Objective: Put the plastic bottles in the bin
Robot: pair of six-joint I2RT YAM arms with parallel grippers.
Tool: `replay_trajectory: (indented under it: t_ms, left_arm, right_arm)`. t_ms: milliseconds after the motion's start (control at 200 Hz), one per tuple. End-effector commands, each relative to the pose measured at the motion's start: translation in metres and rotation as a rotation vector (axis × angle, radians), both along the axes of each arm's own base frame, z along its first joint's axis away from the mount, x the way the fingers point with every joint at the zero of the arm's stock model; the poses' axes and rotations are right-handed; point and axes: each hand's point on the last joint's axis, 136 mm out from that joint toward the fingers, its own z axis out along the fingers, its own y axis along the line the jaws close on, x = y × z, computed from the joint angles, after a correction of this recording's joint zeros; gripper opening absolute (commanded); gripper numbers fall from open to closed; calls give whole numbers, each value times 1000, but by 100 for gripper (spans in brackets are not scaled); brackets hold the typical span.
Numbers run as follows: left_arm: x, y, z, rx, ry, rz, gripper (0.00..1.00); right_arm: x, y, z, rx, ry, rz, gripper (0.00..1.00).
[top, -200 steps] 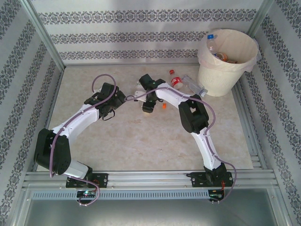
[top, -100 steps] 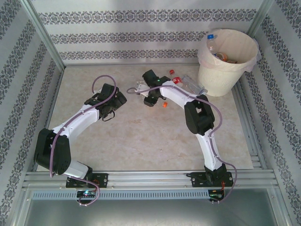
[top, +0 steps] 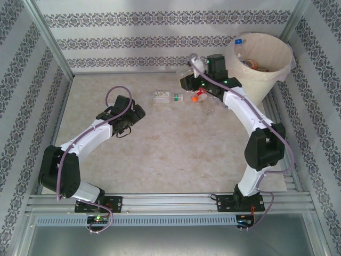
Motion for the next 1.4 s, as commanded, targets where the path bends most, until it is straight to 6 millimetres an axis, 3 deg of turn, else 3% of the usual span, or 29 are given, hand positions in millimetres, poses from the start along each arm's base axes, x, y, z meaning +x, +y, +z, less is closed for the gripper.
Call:
replay_trajectory:
  t_ms: [0,200,485,754,994,1134,1394]
  left_arm:
    - [4,0,4,-33,-26,8,100]
    - [5,-4,4,-56,-31,3,100]
    - [10,-12,-1,-86,-24,-7,100]
    - [12,-20,-5,-101,-22,-21,100]
    - [16,-26,-9,-106,-13,-31,100]
    - [17,-30,-11,-106,-8,-40,100]
    - [16,-33,-11,-106,-8,-50,100]
  right_arm:
    - [-1,-19,48,218,-7,-56,32]
    - [10,-89,96,330,-36,-257,32]
    - [33,-199,133,423,-112,-699,33]
    - [45,-272,164,456,-237,-935,34]
    - [53,-334,169,447,-289,-1098,36]
    - [61,-366,153,348,-284,-1199,37]
    - [61,-393,132,-7,-328,-1299,41]
